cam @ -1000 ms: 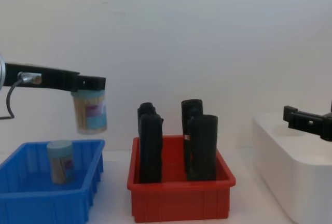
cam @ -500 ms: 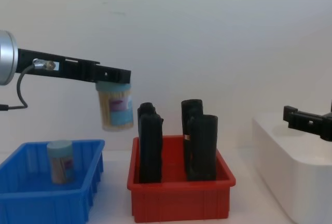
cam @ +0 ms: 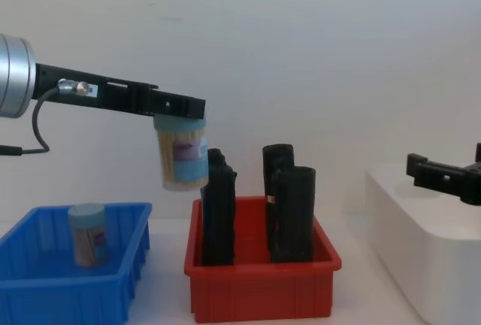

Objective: Pick the cotton swabs from the blue box and place them into the white box.

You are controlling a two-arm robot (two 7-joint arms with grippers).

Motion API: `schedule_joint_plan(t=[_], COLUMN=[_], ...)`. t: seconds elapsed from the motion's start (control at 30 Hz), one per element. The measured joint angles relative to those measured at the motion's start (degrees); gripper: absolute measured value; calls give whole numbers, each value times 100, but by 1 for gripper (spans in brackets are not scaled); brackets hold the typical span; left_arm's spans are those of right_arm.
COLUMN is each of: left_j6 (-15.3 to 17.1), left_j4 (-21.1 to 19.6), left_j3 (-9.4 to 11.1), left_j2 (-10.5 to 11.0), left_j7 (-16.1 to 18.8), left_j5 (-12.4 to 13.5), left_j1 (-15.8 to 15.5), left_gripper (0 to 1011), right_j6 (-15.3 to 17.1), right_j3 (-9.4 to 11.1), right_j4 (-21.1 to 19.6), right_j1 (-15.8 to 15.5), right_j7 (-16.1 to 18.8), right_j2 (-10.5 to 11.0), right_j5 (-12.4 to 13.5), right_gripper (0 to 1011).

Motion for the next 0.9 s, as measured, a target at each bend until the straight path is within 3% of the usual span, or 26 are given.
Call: schedule_joint_plan(t=[0.47,0.9], left_j6=[38,51], left_j4=[-14,-20], left_j3=[15,23], left_j2=[-7,-10], left_j7=[-83,-110], left_j5=[5,6], left_j1=[-21,-27], left_gripper=[659,659], right_j6=[-6,-9], right_j3=[-126,-439], right_j4=[153,624], right_j1=[186,679], right_j7=[661,1599], right_j2=[-121,-527], right_j5=[-146,-599], right_gripper=[1001,1002])
